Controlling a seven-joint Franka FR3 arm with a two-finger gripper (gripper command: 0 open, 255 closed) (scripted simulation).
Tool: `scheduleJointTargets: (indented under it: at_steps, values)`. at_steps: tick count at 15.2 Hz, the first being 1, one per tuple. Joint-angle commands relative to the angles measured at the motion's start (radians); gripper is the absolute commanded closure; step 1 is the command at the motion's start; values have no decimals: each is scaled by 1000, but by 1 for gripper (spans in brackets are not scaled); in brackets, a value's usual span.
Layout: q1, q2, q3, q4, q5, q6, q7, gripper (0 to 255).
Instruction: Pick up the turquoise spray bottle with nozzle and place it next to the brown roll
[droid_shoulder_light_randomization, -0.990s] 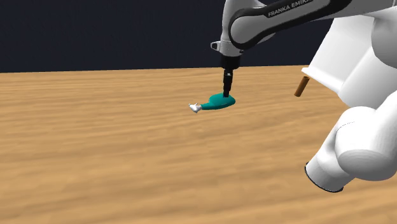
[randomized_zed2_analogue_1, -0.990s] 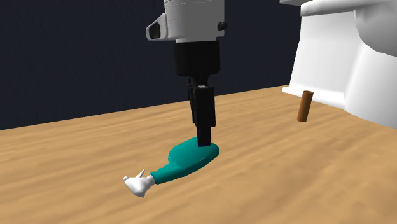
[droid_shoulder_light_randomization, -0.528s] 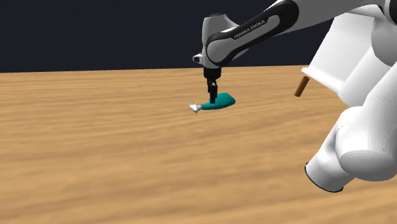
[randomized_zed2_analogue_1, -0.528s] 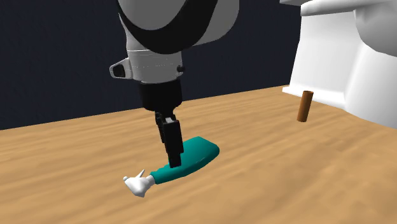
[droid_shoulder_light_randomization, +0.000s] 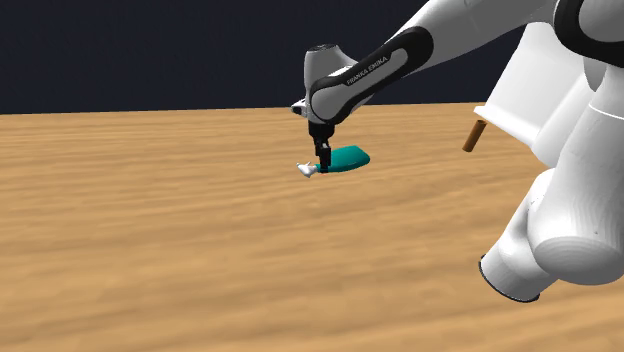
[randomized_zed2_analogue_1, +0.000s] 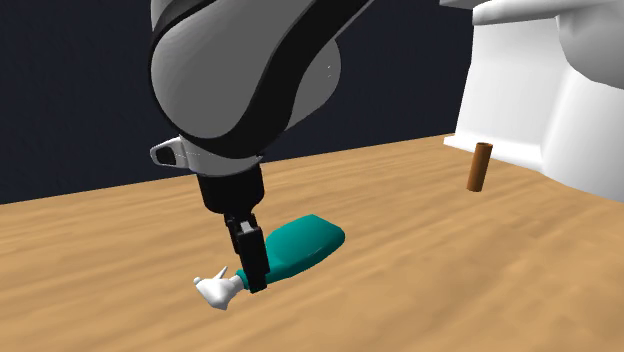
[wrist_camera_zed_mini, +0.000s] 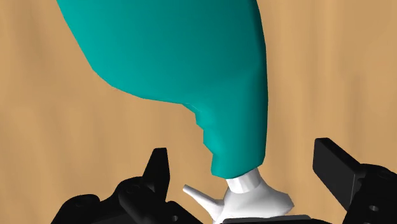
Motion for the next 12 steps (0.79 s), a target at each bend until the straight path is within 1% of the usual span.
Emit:
scheduleJointTargets:
  at_steps: [1, 9, 10, 12]
  values:
    - [-2, 16, -1, -10, -1, 27, -1, 0]
    - [-2, 20, -1, -13, -1, 34, -1, 0]
    - [-2, 20, -1, -13, -1, 34, -1, 255]
    - [-2, 20, -1, -13, -1, 34, -1, 255]
